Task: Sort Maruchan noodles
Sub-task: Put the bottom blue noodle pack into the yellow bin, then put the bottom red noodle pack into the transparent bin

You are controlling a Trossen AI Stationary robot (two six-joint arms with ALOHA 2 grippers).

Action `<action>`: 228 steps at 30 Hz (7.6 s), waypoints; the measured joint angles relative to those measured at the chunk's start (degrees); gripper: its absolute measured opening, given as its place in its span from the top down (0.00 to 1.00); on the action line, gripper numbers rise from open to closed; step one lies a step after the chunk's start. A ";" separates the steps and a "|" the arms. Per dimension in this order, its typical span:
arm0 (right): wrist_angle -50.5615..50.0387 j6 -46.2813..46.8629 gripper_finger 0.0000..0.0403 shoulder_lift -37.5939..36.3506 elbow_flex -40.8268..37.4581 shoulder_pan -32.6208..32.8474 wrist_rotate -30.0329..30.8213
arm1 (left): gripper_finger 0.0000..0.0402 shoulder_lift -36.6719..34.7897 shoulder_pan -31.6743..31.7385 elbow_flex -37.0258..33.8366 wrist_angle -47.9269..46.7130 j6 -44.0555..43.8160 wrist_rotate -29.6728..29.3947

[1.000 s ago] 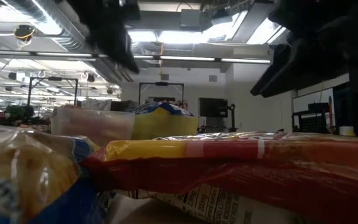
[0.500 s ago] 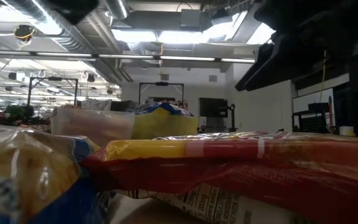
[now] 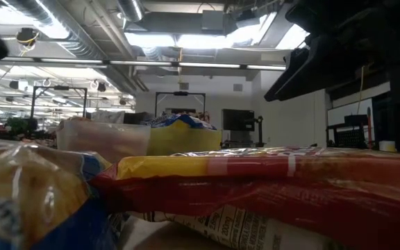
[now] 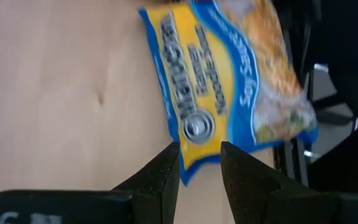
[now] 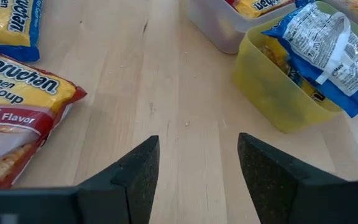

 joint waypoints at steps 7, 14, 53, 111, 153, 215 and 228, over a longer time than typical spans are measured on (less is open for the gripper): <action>0.00 0.17 0.49 0.00 0.00 0.00 0.02 | 0.73 2.32 -1.03 0.00 -0.09 2.38 0.00; -0.22 0.75 0.49 0.00 0.00 0.00 0.00 | 0.73 5.17 -0.96 0.00 -0.11 8.76 0.00; -2.23 3.37 0.49 0.00 0.00 0.00 2.14 | 1.00 4.95 4.33 -0.02 2.73 5.64 -10.66; -3.13 3.02 0.49 0.00 0.00 0.00 5.20 | 1.00 -19.13 26.61 -0.02 -0.15 52.13 -19.69; -6.48 2.93 0.49 0.02 0.00 -0.02 6.73 | 1.00 -22.71 76.63 -0.02 -3.09 79.91 30.12; 7.70 4.18 0.49 16.69 4.52 8.89 -14.42 | 0.73 -21.47 36.26 19.80 -7.43 53.96 15.76; 10.67 -5.88 0.49 17.18 5.42 -6.00 -9.13 | 0.73 -21.45 30.67 19.62 -16.21 41.38 7.78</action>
